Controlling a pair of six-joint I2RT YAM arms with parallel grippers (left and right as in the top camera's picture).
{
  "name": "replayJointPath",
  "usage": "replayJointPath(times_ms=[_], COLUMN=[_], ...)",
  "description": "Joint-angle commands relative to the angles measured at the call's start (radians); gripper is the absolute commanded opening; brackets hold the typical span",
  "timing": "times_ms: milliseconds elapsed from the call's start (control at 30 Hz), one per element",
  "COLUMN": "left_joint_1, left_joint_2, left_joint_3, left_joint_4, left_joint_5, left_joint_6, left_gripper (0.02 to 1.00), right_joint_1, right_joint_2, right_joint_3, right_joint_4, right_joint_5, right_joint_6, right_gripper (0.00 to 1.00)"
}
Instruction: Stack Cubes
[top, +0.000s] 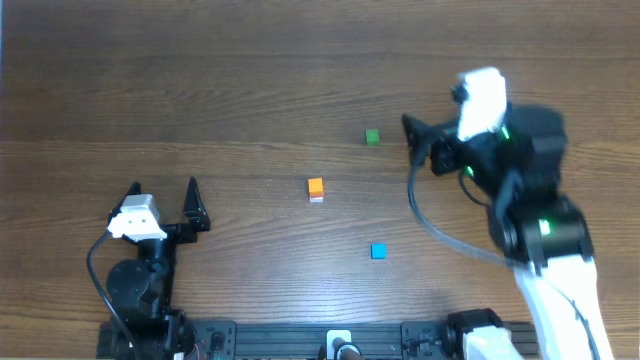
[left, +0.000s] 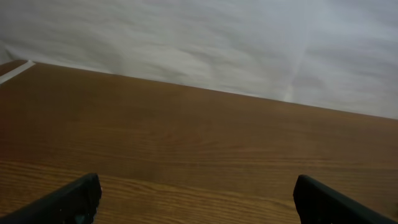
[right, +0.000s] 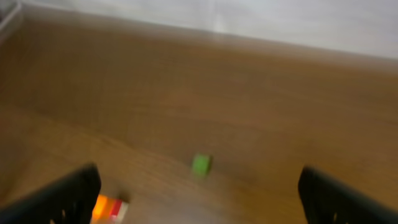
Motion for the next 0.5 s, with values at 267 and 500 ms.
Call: replayJointPath(times_ms=[267, 500], left_joint_1=[0.005, 0.005], left_joint_2=[-0.007, -0.007], left_joint_3=[-0.004, -0.004], left_joint_4=[-0.001, 0.0], left_joint_5=[0.01, 0.01], left_joint_6=[0.015, 0.015], left_gripper=[1.0, 1.0], right_joint_1=[0.108, 0.175], right_joint_2=[0.522, 0.71], right_joint_3=[0.256, 0.256], right_joint_4=[-0.167, -0.17], right_joint_5=[0.05, 0.106], right_joint_6=[0.173, 0.267], right_gripper=[0.993, 0.991])
